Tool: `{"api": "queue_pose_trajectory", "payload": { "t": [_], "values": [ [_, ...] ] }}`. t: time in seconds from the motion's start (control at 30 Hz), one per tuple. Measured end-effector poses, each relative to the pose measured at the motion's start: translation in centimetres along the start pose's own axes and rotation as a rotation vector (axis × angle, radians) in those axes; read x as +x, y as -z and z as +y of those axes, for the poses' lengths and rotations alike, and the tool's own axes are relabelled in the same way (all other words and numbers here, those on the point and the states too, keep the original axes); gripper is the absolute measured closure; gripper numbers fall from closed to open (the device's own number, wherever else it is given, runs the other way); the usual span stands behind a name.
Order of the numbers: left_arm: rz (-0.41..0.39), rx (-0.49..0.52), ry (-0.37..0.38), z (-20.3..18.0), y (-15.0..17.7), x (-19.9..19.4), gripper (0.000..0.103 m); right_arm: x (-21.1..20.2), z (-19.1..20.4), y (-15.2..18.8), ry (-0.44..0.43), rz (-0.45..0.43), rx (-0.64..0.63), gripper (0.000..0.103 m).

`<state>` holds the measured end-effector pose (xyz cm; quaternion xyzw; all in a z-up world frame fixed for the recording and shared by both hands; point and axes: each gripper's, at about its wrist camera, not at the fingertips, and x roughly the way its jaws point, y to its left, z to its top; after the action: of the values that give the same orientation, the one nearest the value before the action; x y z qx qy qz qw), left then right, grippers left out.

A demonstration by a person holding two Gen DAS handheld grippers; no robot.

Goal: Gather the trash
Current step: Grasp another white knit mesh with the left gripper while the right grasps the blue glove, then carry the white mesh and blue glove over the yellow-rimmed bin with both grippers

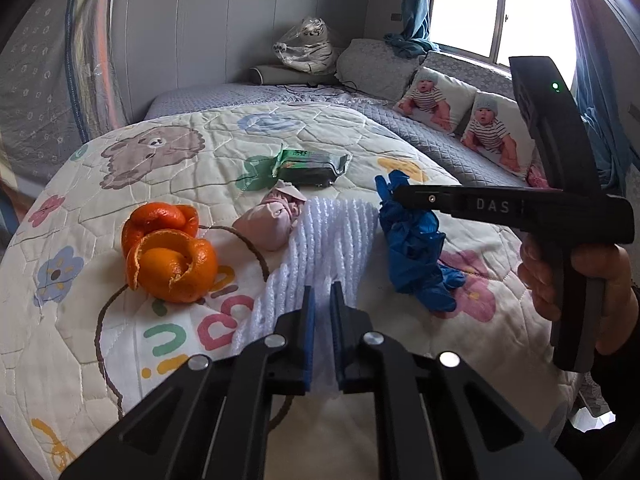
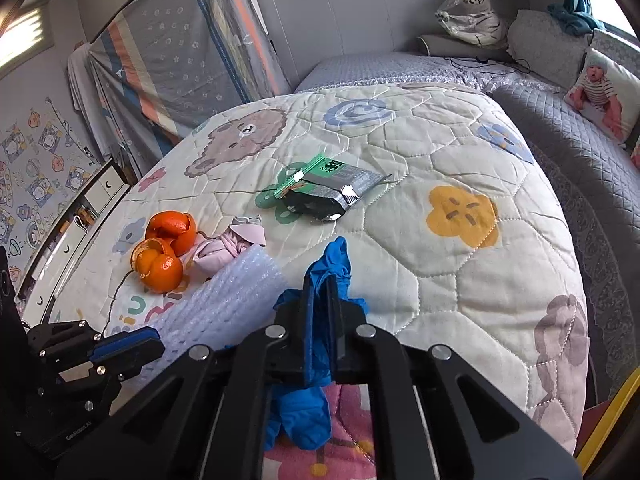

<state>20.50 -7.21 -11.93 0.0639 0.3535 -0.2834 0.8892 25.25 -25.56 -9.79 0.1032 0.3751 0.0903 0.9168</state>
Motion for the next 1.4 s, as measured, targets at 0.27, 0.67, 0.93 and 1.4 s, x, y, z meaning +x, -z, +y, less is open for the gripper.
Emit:
{"api": "queue_pose_trajectory", "payload": {
  "t": [0.27,0.67,0.93,1.4],
  "values": [
    [-0.023,-0.004,0.016,0.0,-0.3,-0.8,0.097,-2.3,-0.9,-0.3,0.006,-0.048,0.019,0.098],
    [-0.082,-0.024,0.038,0.3,-1.4,-3.8,0.097,-4.8,-1.7,-0.2,0.01,-0.102,0.029,0.098],
    [-0.106,-0.034,0.039,0.1,-1.9,-4.9,0.097,-6.8,-2.0,-0.3,0.022,-0.146,0.023,0.098],
    [-0.122,0.01,0.099,-3.5,-3.7,-4.5,0.097,-11.4,-4.4,0.1,0.08,-0.225,0.038,0.098]
  ]
}}
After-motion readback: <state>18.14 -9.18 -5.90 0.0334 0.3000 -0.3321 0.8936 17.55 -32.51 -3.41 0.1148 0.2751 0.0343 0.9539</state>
